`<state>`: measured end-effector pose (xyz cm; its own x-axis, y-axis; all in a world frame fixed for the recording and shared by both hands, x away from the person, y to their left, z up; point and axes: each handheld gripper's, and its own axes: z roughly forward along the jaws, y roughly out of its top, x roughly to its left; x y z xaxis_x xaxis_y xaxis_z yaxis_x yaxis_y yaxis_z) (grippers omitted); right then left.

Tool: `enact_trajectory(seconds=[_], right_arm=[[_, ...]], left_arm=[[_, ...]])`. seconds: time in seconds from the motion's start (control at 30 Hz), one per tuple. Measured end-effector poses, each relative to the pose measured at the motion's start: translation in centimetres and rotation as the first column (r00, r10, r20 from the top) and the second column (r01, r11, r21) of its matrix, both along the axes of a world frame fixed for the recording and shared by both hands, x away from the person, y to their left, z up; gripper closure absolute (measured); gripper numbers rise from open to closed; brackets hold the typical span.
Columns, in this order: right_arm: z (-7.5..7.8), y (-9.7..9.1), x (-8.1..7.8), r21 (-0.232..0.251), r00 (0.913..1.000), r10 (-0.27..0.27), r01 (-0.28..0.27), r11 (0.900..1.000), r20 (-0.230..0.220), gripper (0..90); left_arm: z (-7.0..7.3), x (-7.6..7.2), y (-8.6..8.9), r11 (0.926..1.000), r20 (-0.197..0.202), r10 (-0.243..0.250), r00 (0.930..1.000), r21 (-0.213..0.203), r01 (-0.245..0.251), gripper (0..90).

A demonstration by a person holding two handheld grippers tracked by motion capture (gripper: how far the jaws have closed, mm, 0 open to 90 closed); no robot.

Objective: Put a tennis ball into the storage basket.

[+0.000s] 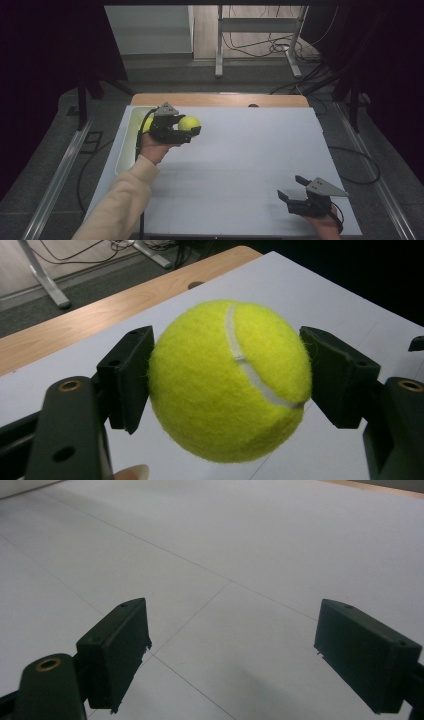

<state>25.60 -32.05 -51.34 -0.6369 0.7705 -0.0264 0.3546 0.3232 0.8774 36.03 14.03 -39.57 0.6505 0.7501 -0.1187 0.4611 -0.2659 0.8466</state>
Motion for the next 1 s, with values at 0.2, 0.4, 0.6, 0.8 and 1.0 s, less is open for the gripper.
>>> enact_trajectory(seconds=[0.2, 0.4, 0.6, 0.8, 1.0], right_arm=[[0.0, 0.0, 0.0, 0.001, 1.0000, 0.000, 0.000, 1.0000, 0.001, 14.5], [0.0, 0.0, 0.1, 0.002, 1.0000, 0.001, -0.001, 1.0000, -0.001, 14.5], [0.0, 0.1, 0.1, 0.003, 1.0000, 0.002, -0.002, 1.0000, 0.000, 14.5], [0.0, 0.1, 0.1, 0.001, 1.0000, 0.002, -0.002, 1.0000, 0.000, 14.5], [0.0, 0.1, 0.1, 0.002, 1.0000, 0.001, -0.001, 1.0000, 0.000, 14.5]], left_arm=[[0.1, 0.0, 1.2, 0.9996, 0.002, 0.030, 0.9996, 0.000, -0.030, 26.8], [0.2, 0.0, 2.2, 0.9984, 0.002, 0.057, 0.9984, -0.004, -0.057, 26.8], [0.3, 0.1, 3.0, 0.9968, -0.001, 0.080, 0.9968, -0.006, -0.080, 26.8], [0.4, 0.1, 3.6, 0.9959, 0.001, 0.091, 0.9959, -0.006, -0.091, 26.8], [0.4, 0.0, 4.2, 0.9943, 0.000, 0.106, 0.9943, -0.008, -0.106, 26.8]])
